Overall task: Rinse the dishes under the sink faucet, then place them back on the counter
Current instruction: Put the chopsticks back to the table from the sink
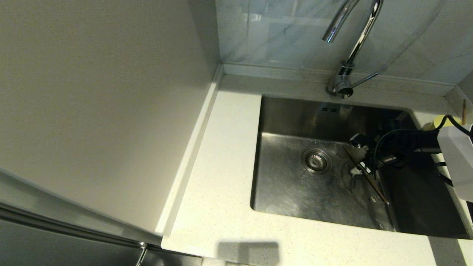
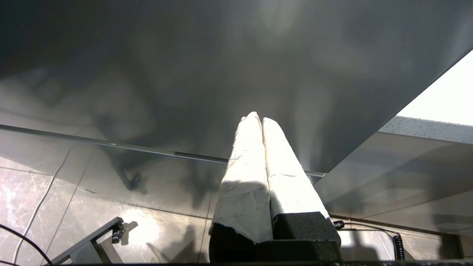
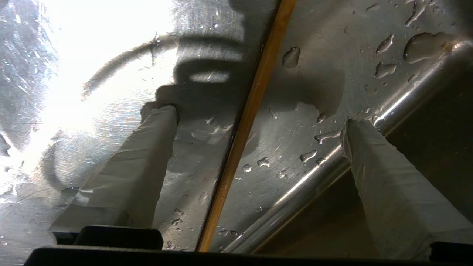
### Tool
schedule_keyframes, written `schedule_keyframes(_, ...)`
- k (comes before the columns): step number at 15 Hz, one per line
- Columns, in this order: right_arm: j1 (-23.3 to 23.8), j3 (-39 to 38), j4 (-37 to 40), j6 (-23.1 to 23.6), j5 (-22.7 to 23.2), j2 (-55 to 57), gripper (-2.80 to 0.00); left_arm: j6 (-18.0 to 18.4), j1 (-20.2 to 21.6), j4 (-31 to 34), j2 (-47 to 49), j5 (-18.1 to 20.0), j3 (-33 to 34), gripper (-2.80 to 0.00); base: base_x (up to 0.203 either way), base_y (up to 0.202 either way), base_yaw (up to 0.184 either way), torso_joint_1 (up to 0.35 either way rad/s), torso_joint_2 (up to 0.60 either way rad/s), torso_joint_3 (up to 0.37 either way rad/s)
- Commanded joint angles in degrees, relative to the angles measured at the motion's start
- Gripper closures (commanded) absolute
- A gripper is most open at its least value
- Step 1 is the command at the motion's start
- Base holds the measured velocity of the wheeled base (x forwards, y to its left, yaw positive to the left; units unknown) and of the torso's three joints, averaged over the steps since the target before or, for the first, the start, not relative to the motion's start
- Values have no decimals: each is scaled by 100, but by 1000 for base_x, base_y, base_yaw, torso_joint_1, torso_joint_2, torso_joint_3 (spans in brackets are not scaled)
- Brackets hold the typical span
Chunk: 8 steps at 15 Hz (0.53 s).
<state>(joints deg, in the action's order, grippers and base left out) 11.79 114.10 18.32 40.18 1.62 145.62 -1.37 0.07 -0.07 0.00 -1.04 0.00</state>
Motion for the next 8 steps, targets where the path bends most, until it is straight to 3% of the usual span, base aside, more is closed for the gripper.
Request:
schedule_keyframes(1, -1, -2, 13, 23, -4, 19, 0, -4, 1, -1, -18, -2, 0, 0, 0, 0, 0, 0, 0, 0)
schedule_keyframes(8, 8, -6, 5, 16, 5, -16, 0, -4, 1, -1, -18, -2, 0, 0, 0, 0, 0, 0, 0, 0)
